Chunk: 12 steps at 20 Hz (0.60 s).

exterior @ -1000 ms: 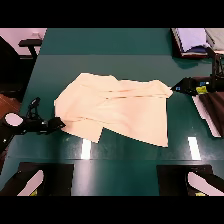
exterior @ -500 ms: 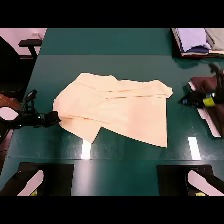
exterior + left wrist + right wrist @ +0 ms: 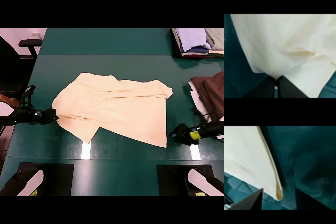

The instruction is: Fold the shirts.

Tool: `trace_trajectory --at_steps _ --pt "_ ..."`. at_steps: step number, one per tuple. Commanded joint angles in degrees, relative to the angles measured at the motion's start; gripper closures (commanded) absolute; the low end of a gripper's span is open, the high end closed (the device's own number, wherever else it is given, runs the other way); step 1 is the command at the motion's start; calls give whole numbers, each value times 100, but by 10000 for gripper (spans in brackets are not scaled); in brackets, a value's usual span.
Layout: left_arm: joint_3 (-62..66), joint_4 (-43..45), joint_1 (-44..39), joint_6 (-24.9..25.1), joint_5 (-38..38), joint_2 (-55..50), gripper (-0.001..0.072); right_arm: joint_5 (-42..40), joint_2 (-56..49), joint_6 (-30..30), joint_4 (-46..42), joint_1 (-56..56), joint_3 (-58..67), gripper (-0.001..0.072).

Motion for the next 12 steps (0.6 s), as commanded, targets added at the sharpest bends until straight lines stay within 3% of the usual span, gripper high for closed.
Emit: trace_trajectory --at_steps 1,5,8,12 --pt "17 4 2 28 -59 0 681 -247 -398 2 293 715 -186 274" --pt "76 9 2 173 -299 0 681 -597 -623 2 271 1690 391 699" --pt "599 70 2 299 -612 214 681 -697 -208 4 275 1871 1198 699" --pt "2483 66 2 280 -1016 601 681 -682 719 4 273 1397 2927 700"
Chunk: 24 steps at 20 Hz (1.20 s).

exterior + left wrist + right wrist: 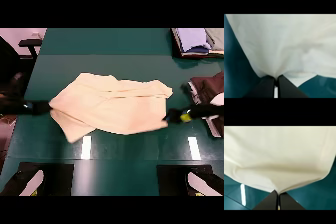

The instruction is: Fold the shirts.

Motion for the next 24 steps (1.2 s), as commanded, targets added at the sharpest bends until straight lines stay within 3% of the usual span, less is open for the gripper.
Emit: trace_trajectory --at_steps 1,6,11,17,19,24 --pt "1672 13 2 24 -411 291 681 -83 713 4 7 -343 1521 700" --pt "4881 -15 2 -136 -715 343 682 203 1226 4 9 -1102 4013 700" --pt "6802 -22 2 -341 -503 343 683 671 1132 188 7 -1648 5731 700" --pt "6557 -166 2 -413 -450 7 683 1491 216 743 -46 -1484 7141 701" --pt "6096 -442 2 -409 -654 -382 683 1510 -140 973 -208 -1154 7025 701" --pt "4846 -601 2 -302 -997 -1860 682 1600 -1322 1233 -1545 -162 5904 701"
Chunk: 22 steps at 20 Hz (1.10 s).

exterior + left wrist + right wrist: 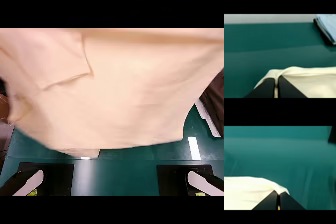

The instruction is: Fold the shirts.

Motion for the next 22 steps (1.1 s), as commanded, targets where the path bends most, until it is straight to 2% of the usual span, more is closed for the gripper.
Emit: trace_trajectory --at_steps 1,5,8,11,13,17,22 --pt "-822 -120 -42 129 -256 -1045 682 109 -933 197 -658 492 -647 701" --pt "-1307 208 -654 610 -59 -2557 682 -138 -2201 116 -610 509 -1023 701" --pt "-1305 321 -916 623 855 -3405 682 -354 -3101 -26 -599 505 -538 701" --pt "-1307 304 -907 623 1478 -3692 681 -472 -3731 -24 -599 505 201 701" --pt "-1222 374 -846 625 1303 -3676 681 -376 -3842 -50 -612 505 452 701" --pt "-1209 651 -693 625 -46 -3672 681 -205 -3407 -391 -671 498 -308 701" --pt "-2168 691 -896 632 101 -3672 681 -761 -2994 -411 -649 516 -1849 700"
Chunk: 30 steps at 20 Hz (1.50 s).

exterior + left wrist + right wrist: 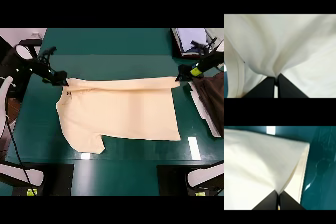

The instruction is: Fold the shirts.

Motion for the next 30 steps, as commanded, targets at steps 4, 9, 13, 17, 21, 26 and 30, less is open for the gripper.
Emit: trace_trajectory --at_steps 4,9,13,17,21,26,30 --pt "-796 83 -85 -103 -42 -9 136 -459 251 -52 216 -35 -1106 316" --pt "-1082 479 81 -214 -284 933 205 -61 809 -79 494 -354 -1300 278" --pt "-2806 925 81 -522 -214 2444 205 -184 1954 -92 501 -446 -2415 278" --pt "-4752 605 81 -699 -186 3683 205 -645 2791 -122 514 -444 -3265 278" --pt "-5790 -81 81 -802 240 4068 205 -809 3091 -122 525 -444 -3480 278" --pt "-6312 -1163 79 -577 1095 4065 206 -863 3110 -271 885 -444 -3480 278" --pt "-6323 -1220 81 -520 949 4068 508 -748 3110 -328 892 -450 -3480 278"
